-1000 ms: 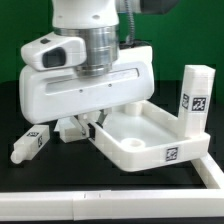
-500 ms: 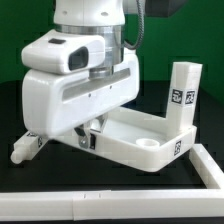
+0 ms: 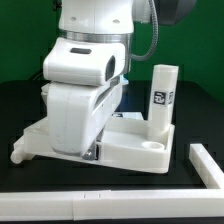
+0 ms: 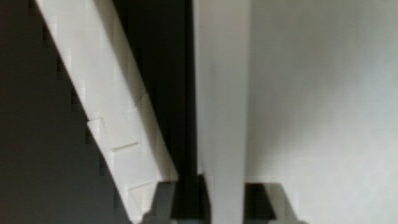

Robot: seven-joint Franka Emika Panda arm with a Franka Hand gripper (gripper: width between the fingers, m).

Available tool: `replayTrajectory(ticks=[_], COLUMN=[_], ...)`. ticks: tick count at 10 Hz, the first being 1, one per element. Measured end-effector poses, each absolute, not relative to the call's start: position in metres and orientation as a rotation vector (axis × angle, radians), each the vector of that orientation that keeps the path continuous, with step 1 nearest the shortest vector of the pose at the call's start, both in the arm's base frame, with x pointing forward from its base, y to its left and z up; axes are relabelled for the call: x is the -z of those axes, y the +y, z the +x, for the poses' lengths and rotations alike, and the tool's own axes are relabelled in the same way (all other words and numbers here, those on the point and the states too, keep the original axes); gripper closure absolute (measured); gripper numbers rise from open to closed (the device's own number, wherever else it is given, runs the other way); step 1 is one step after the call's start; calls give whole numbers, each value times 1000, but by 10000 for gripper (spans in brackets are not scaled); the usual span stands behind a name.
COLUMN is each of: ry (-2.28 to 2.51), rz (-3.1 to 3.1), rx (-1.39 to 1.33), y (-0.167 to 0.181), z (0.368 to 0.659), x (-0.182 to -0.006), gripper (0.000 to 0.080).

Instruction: Assemble desk

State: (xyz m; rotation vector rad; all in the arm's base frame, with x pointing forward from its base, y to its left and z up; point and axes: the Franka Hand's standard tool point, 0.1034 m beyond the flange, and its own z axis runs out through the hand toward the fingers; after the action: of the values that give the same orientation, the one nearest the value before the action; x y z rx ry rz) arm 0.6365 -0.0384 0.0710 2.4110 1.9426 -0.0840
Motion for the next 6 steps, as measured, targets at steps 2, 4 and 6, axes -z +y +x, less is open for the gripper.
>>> replayTrajectory(ticks=[2, 4, 6], ry=[2052, 2064, 2058], rz=[2307, 2283, 2286], rx=[29, -9, -1], y=[-1, 4, 2], z=[656, 659, 659], x=[-75, -71, -69], gripper=[745, 745, 745])
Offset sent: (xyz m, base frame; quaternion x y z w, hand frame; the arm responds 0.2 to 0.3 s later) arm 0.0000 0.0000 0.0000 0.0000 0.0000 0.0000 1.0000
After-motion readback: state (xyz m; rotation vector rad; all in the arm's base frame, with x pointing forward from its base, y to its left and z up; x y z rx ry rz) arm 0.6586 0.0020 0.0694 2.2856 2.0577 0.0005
